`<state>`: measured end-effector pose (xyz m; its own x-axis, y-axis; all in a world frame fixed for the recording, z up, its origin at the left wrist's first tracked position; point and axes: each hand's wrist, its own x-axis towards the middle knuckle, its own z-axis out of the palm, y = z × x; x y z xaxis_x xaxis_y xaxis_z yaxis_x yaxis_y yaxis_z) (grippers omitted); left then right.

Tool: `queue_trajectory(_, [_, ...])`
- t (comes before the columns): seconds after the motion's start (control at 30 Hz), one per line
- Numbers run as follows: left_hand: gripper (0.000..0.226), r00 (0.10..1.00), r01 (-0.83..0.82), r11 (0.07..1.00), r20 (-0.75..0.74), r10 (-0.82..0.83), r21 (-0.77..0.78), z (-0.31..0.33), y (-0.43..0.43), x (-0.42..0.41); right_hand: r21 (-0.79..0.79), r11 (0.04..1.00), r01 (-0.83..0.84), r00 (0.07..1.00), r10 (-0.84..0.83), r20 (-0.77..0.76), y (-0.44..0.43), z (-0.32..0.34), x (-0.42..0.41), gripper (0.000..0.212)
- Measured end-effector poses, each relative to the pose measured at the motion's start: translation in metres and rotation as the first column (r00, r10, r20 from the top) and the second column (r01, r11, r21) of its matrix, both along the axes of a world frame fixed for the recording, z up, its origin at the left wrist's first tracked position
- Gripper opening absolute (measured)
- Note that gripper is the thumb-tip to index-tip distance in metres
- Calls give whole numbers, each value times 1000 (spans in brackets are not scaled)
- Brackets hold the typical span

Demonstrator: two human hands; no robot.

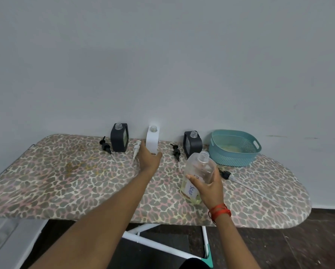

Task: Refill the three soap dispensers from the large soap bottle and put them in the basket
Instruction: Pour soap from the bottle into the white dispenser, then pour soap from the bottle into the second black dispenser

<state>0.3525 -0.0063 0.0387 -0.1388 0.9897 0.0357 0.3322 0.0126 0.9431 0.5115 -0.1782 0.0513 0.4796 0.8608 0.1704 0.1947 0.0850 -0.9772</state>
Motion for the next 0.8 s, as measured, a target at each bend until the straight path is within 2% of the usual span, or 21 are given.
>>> queue_trajectory(0.1, [86,998,-65,998,29,64,10,4,-28,8,-12,1000,-2,1000,3,24,-1,5,4,69])
queue_trajectory(0.17, [84,997,-73,997,38,73,10,3,-44,12,-3,1000,29,999,-29,36,-6,10,9,69])
queue_trajectory(0.33, [81,995,104,991,-7,-104,82,-9,-62,32,34,982,188,980,-190,57,-24,18,36,63])
queue_trajectory(0.5, [86,952,301,952,-84,-296,50,-1,-47,59,37,965,258,966,-259,16,-36,6,54,66])
queue_trajectory(0.67, [112,894,416,909,-189,-406,15,11,-12,87,39,970,242,970,-242,-1,-29,-1,57,63])
queue_trajectory(0.8, [123,837,484,870,-336,-431,91,26,13,107,46,967,249,968,-249,4,-27,-6,60,63])
